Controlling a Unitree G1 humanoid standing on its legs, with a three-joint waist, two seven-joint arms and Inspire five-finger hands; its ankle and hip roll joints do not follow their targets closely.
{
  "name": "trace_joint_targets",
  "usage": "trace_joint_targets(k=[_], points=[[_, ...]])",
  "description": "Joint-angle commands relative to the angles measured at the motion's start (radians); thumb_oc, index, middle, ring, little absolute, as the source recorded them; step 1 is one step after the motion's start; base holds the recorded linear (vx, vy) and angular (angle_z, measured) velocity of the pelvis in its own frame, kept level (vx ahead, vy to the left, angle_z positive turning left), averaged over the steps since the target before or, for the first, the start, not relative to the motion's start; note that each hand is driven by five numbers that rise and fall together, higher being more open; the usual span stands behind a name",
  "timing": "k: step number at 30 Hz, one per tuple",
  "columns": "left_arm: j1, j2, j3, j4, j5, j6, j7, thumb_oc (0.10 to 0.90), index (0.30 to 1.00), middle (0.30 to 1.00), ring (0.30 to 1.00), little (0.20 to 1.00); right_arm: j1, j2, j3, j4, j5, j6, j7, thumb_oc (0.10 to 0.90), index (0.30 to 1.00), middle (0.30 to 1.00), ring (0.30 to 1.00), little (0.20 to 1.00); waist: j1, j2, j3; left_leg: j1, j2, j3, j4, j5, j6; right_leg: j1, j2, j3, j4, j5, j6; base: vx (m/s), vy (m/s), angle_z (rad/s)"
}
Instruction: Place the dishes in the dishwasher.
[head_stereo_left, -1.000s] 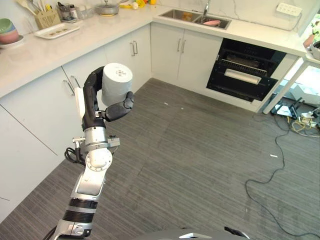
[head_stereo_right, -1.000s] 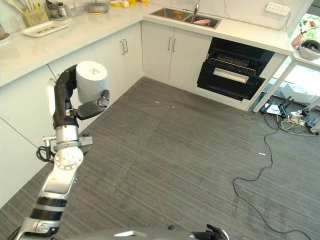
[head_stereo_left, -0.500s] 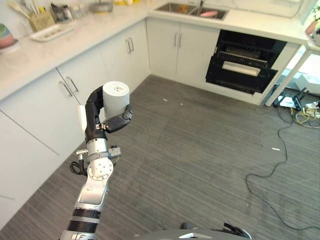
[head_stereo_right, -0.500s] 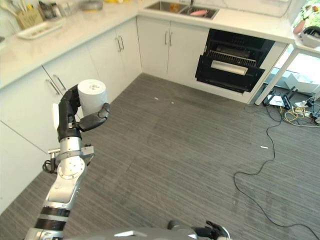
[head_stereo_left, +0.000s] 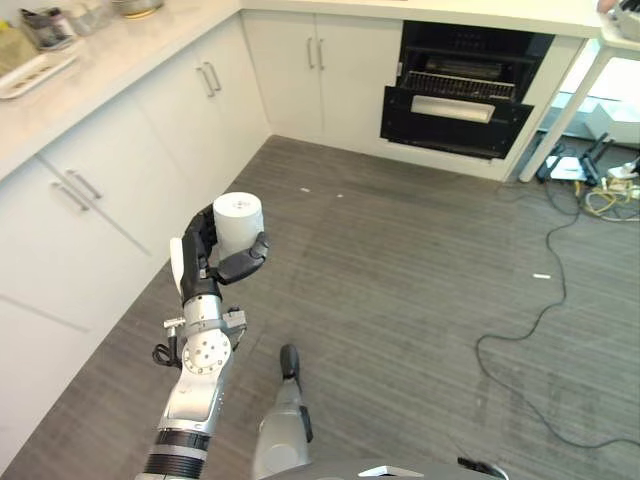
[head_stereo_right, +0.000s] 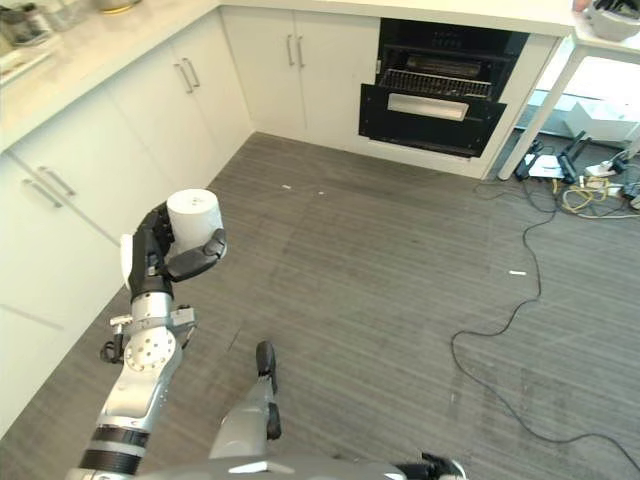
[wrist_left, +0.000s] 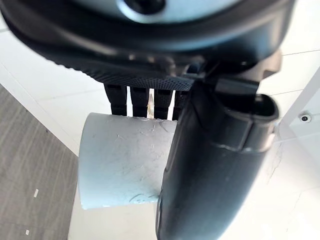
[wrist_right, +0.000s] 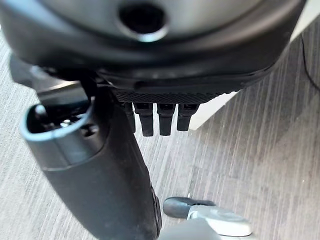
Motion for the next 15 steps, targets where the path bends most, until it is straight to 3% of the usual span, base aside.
trace_joint_targets(k=[1,2,4,5,6,8,10,11,13,14,15], points=[[-0.093,0.12,0.025,-0.198,0.072,-0.093,0.011,0.4,0.3,0.3,0.3,0.3,-0.003,0.007,0.011,-0.023,-0.041,-0.019,0.0,0.8,0.9,0.9,0.9,0.9,0.007,-0.019,-0.07,0.058,0.072,-0.006,-0.044,0.101,-0.08,0.05,-0.135,-0.006,0.104,0.028,0.141,0.39,0.209,-0.5],[-0.099,0.129,0.022,-0.206,0.081,-0.089,0.008,0.4,0.3,0.3,0.3,0.3,0.0,0.013,0.009,-0.018,-0.039,-0.019,0.001,0.8,0.9,0.9,0.9,0.9,0.008,-0.042,-0.075,0.073,0.037,-0.011,-0.042,0.077,-0.06,0.036,-0.154,-0.007,0.158,0.092,0.17,0.23,0.173,-0.26],[-0.117,0.143,0.011,-0.226,0.097,-0.084,0.003,0.4,0.3,0.3,0.3,0.3,0.006,0.022,0.008,-0.017,-0.05,-0.019,0.002,0.8,0.9,0.9,0.9,0.9,0.008,-0.066,-0.086,0.108,-0.021,0.003,-0.047,0.021,-0.007,-0.032,-0.178,0.015,0.325,0.279,0.227,0.33,0.289,-0.02],[-0.124,0.153,0.003,-0.229,0.104,-0.08,-0.004,0.4,0.3,0.3,0.3,0.3,0.01,0.022,0.008,-0.019,-0.055,-0.015,0.002,0.8,0.9,0.9,0.9,0.9,-0.001,-0.065,-0.085,0.135,-0.038,-0.003,-0.047,-0.006,0.008,-0.071,-0.177,0.015,0.43,0.334,0.254,0.33,0.313,0.01],[-0.137,0.16,-0.004,-0.236,0.107,-0.077,-0.007,0.4,0.3,0.3,0.3,0.3,0.009,0.026,0.011,-0.027,-0.058,-0.014,0.002,0.8,0.9,0.9,0.9,0.9,-0.006,-0.048,-0.079,0.157,-0.035,-0.008,-0.053,-0.022,0.022,-0.118,-0.157,0.023,0.54,0.402,0.273,0.35,0.306,0.16],[-0.17,0.164,-0.026,-0.232,0.107,-0.066,-0.015,0.4,0.3,0.3,0.3,0.3,-0.008,0.03,0.013,-0.055,-0.054,-0.018,-0.003,0.8,0.9,0.9,0.9,0.9,-0.036,-0.021,-0.051,0.22,-0.039,-0.038,-0.055,-0.069,0.043,-0.212,-0.137,0.01,0.721,0.452,0.285,0.43,0.336,0.96],[-0.181,0.166,-0.044,-0.224,0.114,-0.064,-0.021,0.4,0.3,0.3,0.3,0.3,-0.028,0.033,0.011,-0.079,-0.04,-0.022,-0.006,0.8,0.9,0.9,0.9,0.9,-0.062,-0.002,-0.022,0.277,-0.045,-0.064,-0.055,-0.106,0.052,-0.317,-0.131,-0.015,0.78,0.403,0.27,0.52,0.293,1.21],[-0.19,0.151,-0.066,-0.217,0.103,-0.067,-0.025,0.4,0.3,0.3,0.3,0.3,-0.032,0.038,0.019,-0.104,-0.024,-0.031,-0.004,0.8,0.9,0.9,0.9,0.9,-0.093,0.003,0.002,0.336,-0.066,-0.094,-0.055,-0.137,0.051,-0.422,-0.114,-0.041,0.734,0.318,0.246,0.44,0.171,0.83],[-0.19,0.15,-0.066,-0.216,0.103,-0.067,-0.025,0.4,0.3,0.3,0.3,0.3,-0.033,0.037,0.019,-0.104,-0.024,-0.031,-0.004,0.8,0.9,0.9,0.9,0.9,-0.098,0.008,0.001,0.332,-0.061,-0.099,-0.055,-0.134,0.049,-0.421,-0.11,-0.049,0.726,0.324,0.243,0.35,0.059,0.55],[-0.196,0.143,-0.089,-0.218,0.091,-0.075,-0.04,0.4,0.3,0.3,0.3,0.3,-0.031,0.031,0.028,-0.116,-0.022,-0.035,-0.006,0.8,0.9,0.9,0.9,0.9,-0.117,0.001,0.009,0.379,-0.083,-0.128,-0.055,-0.17,0.039,-0.483,-0.123,-0.092,0.555,0.247,0.205,0.54,-0.005,0.78],[-0.193,0.138,-0.095,-0.218,0.083,-0.08,-0.046,0.4,0.3,0.3,0.3,0.3,-0.028,0.026,0.026,-0.116,-0.021,-0.036,-0.008,0.8,0.9,0.9,0.9,0.9,-0.129,-0.013,0.008,0.398,-0.102,-0.149,-0.055,-0.182,0.03,-0.502,-0.136,-0.108,0.433,0.256,0.191,0.54,-0.005,0.63]])
